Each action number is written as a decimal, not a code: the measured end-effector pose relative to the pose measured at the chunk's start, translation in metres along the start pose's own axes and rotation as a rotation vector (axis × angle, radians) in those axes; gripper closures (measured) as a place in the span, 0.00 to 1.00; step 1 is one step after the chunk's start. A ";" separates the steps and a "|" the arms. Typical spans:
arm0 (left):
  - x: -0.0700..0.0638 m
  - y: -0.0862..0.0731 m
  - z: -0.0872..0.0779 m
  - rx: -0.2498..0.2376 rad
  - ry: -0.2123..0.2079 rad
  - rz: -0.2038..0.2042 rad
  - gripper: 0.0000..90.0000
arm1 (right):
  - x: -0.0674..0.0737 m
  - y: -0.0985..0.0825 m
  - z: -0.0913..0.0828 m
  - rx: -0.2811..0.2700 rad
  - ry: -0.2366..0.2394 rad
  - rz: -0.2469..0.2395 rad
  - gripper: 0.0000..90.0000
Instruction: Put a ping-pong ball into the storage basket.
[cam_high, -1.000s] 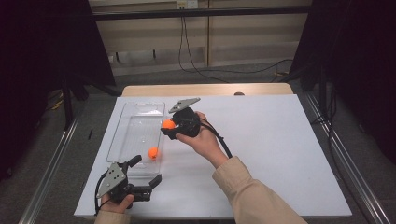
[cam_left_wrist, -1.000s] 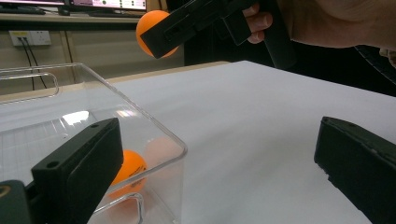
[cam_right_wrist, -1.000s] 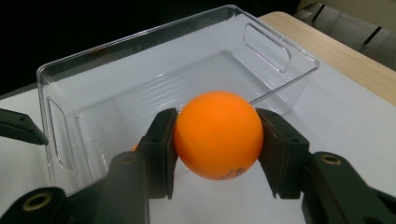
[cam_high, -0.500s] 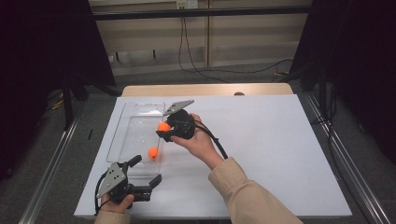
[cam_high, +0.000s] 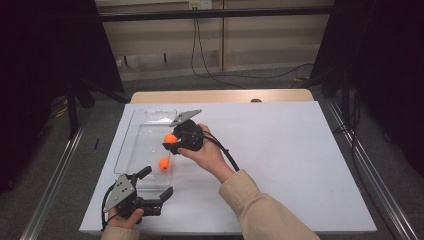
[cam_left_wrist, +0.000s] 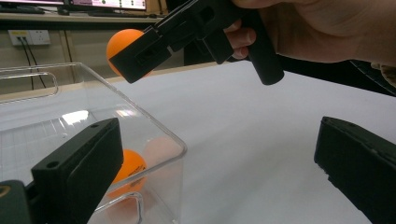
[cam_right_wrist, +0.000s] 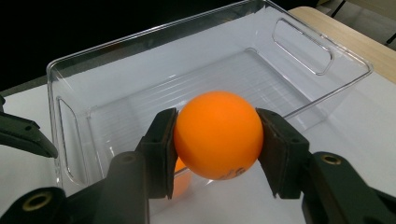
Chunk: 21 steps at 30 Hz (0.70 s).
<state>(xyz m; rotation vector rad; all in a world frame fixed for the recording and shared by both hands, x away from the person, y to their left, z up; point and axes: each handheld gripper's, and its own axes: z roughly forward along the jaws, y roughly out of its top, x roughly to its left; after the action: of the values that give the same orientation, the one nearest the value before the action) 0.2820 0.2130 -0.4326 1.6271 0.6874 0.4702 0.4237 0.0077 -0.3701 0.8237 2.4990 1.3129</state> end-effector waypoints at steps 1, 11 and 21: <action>0.000 0.000 0.000 0.001 0.000 0.000 0.01 | 0.000 0.000 0.001 0.000 0.001 0.003 0.57; 0.001 0.000 -0.001 0.000 0.004 0.002 0.01 | 0.002 0.002 0.009 0.000 0.010 0.001 0.57; 0.001 -0.001 0.000 0.001 0.001 0.001 0.01 | 0.006 0.002 0.016 0.011 0.011 -0.019 0.57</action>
<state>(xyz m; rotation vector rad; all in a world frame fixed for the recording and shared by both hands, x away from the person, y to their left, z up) 0.2824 0.2138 -0.4333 1.6279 0.6875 0.4714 0.4265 0.0229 -0.3772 0.7954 2.5187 1.3024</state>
